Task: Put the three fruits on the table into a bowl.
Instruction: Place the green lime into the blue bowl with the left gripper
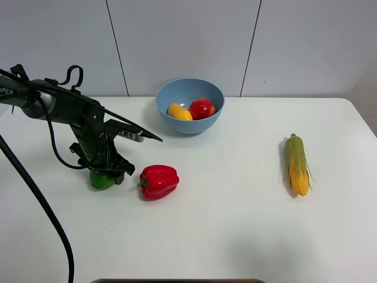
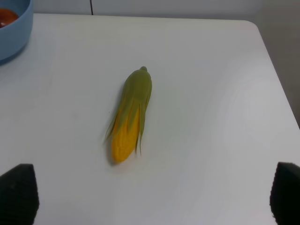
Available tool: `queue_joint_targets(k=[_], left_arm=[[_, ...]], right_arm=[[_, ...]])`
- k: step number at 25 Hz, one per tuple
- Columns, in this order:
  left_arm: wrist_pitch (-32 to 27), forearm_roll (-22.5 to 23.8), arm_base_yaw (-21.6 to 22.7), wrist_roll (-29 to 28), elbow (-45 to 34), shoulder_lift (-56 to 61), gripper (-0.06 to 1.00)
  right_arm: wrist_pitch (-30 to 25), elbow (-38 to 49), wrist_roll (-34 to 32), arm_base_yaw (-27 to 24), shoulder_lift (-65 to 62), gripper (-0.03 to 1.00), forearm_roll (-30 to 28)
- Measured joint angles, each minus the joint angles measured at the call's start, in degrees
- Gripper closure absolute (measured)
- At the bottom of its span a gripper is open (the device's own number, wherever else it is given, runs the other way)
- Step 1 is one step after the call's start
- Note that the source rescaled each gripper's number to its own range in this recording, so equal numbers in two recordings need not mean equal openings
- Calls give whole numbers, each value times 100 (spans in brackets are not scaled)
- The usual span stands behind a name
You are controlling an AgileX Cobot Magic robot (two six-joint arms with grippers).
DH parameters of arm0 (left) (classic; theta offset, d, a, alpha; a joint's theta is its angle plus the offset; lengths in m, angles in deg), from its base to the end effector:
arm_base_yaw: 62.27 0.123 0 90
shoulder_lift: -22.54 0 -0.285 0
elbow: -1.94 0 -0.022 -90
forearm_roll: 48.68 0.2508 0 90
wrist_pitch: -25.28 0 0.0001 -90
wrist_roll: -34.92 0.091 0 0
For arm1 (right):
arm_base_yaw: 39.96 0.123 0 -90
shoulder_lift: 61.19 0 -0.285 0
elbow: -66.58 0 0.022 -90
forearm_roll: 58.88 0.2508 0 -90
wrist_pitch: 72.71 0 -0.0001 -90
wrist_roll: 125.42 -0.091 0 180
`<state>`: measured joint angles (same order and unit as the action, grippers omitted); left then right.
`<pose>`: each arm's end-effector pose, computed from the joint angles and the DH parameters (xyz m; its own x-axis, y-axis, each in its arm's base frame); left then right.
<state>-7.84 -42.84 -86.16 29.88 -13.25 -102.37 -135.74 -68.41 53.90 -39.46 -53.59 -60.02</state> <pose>0.3236 -0.1378 0.0882 -0.9087 0.3997 -0.1206 0.3960 0.9166 0.0549 -0.0146 -0.0017 0.2910 -0.4326 -0.0009 -0.9016 0.0085 1.0000 -0.0051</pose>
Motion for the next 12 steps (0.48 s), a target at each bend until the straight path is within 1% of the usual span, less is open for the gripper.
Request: queue_joint_targets(k=[12], left_arm=[[-24,17,0,-31,0,0,92]], right_arm=[[0,0,0,0,0,-3,0]])
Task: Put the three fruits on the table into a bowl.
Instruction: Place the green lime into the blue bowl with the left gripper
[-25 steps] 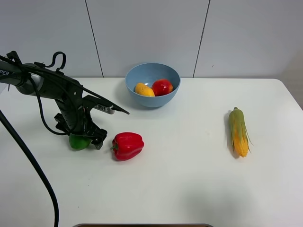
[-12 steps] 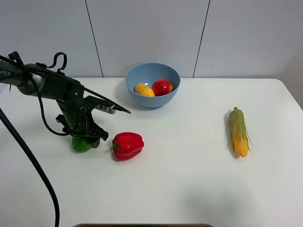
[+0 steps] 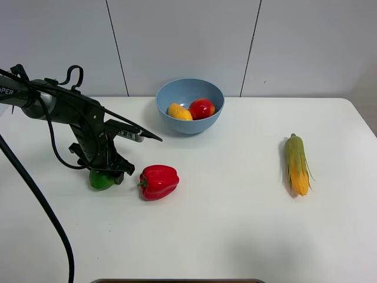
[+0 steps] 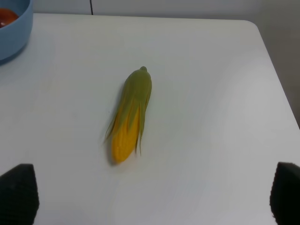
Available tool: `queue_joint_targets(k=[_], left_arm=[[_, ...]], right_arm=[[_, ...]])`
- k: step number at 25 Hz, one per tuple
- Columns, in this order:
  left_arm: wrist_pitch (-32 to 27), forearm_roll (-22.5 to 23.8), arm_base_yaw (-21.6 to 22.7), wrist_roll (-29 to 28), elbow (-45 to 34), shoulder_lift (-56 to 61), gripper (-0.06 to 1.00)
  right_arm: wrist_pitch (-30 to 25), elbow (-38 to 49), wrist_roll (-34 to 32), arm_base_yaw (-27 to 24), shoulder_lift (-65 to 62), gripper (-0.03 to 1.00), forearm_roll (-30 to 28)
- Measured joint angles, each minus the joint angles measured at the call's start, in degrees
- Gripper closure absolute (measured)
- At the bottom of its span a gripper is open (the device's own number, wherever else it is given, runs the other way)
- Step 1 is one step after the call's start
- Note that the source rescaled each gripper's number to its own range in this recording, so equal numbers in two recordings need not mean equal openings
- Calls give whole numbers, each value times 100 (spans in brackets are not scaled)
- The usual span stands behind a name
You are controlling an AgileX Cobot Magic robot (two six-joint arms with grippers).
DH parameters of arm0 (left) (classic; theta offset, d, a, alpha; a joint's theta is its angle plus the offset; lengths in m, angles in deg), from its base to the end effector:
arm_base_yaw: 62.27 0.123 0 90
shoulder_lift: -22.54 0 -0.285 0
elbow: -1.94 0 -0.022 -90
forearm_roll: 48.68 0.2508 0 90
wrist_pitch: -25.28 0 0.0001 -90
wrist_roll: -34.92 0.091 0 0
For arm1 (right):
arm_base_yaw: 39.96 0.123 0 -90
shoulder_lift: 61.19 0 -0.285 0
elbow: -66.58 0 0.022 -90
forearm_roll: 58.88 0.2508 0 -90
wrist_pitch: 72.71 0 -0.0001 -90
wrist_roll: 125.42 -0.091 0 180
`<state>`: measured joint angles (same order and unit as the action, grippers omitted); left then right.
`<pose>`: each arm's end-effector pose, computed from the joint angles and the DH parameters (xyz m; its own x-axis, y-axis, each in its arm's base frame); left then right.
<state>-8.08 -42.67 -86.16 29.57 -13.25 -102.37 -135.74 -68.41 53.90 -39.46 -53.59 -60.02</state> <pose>0.3234 -0.1375 0.0882 -0.9104 0.3970 -0.1167 0.3930 0.9178 0.0565 -0.0146 -0.0017 0.2910 -0.4326 -0.0009 -0.9016 0.0085 1.0000 -0.0051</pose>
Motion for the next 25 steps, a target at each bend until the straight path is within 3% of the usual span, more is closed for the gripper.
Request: queue_joint_targets(k=[8,17,25], left_arm=[[-202,200,7,-4,-19,166,92],[-310,233,7,-4,-18,1430,92],[190,277,1,131,-18,2627,92]], right_arm=[[0,0,0,0,0,-3,0],[0,0,0,0,0,-3,0],[0,0,0,0,0,-3,0]])
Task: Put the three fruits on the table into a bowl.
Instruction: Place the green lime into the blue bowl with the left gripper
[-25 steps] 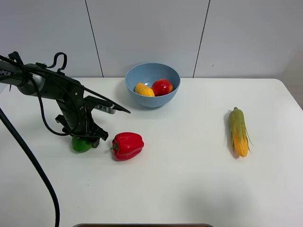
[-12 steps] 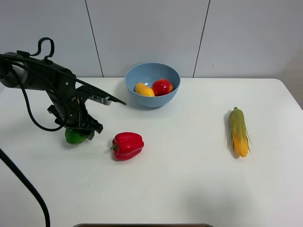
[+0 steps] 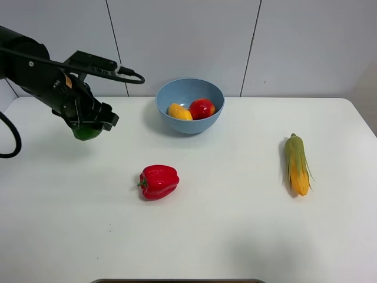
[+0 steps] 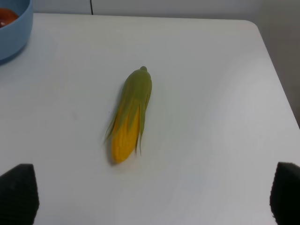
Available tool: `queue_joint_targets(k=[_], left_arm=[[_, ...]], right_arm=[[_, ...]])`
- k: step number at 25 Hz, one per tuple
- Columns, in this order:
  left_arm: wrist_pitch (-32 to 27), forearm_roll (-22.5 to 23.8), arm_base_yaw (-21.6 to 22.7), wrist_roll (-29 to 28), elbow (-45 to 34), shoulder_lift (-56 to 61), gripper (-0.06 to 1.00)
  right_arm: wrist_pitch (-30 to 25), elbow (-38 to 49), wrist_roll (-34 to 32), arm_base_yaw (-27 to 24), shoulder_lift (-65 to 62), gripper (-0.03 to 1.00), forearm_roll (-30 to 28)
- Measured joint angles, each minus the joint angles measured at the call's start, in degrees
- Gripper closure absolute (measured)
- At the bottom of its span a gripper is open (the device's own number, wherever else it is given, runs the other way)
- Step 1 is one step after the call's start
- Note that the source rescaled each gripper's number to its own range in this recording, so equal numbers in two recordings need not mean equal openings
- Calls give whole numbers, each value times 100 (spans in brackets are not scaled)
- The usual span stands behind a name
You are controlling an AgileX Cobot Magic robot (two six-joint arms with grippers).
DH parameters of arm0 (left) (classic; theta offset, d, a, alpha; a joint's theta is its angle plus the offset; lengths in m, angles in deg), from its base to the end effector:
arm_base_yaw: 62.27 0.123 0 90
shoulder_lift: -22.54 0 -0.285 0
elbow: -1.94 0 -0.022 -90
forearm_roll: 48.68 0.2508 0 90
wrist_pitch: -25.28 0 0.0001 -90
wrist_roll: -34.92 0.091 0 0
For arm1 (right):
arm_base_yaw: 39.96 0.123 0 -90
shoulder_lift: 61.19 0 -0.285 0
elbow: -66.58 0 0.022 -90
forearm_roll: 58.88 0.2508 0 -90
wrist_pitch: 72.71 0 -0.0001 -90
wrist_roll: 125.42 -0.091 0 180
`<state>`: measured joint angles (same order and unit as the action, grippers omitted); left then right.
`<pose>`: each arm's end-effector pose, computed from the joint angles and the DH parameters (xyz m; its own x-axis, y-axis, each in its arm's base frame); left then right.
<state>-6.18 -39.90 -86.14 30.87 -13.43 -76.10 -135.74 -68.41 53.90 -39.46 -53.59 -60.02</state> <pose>0.3071 -0.1279 0.2483 -0.7275 0.3876 -0.5662 0.4064 0.9083 0.0997 -0.0146 -0.0017 0.2910 -0.4326 -0.0009 -0.9016 0.0085 1.0000 -0.0051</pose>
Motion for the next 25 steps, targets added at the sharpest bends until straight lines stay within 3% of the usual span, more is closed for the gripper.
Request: queue_joint_targets(k=[7,12,25], left_arm=[[1106,-7,0,18,94,394,92],[1197,5,-104,46,745,258,92],[1242,-6,-948,626,2632,-1274,92]], right_arm=[[0,0,0,0,0,-3,0],[0,0,0,0,0,-3,0],[0,0,0,0,0,-3,0]])
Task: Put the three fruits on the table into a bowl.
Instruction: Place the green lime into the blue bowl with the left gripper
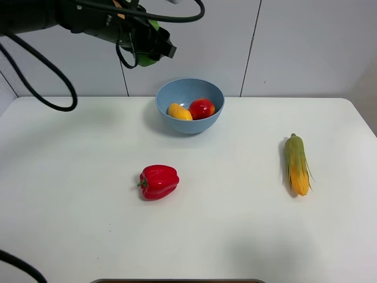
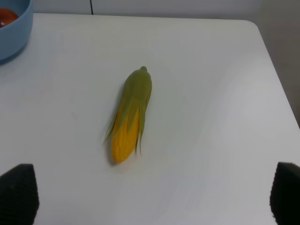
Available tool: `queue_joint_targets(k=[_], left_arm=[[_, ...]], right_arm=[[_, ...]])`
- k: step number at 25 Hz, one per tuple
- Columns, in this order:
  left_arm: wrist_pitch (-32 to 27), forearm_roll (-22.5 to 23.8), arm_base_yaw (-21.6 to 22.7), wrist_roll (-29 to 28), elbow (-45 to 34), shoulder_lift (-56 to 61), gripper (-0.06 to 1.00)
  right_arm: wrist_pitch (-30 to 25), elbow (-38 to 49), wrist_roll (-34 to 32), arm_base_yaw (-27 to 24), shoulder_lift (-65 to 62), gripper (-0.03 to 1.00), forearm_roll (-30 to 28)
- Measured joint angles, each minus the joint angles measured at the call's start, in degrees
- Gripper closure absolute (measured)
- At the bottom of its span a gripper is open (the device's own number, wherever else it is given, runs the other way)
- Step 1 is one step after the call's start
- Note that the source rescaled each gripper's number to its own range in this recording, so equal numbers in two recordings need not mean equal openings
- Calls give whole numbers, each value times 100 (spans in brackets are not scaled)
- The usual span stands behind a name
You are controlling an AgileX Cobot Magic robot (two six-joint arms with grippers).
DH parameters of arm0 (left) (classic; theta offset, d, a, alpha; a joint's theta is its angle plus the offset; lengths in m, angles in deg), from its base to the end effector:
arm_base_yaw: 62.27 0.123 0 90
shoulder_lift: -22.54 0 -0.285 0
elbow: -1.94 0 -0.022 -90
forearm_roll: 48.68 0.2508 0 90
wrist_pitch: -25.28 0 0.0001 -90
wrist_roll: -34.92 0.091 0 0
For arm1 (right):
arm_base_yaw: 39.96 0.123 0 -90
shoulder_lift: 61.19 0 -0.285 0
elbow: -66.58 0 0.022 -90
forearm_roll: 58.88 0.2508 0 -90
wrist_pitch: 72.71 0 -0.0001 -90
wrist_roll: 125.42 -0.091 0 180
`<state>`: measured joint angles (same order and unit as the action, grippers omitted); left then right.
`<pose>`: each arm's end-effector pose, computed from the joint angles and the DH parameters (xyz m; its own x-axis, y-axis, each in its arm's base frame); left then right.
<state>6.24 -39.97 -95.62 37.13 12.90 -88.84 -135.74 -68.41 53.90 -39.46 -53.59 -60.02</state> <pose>0.3648 -0.2347 0.3202 -0.3084 0.4198 -0.8536 0.5786 0.7950 0.1820 -0.0146 -0.0017 0.2910 -0.4326 -0.0009 -0.9016 0.0085 1.0000 -0.0051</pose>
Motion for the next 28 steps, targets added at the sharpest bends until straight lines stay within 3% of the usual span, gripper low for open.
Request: queue_joint_targets(k=[16,28], left_arm=[[238,-4,64,178,1905,-2136,92],[637,-29,289,195,2172,-3056,92]], right_arm=[[0,0,0,0,0,-3,0],[0,0,0,0,0,-3,0]])
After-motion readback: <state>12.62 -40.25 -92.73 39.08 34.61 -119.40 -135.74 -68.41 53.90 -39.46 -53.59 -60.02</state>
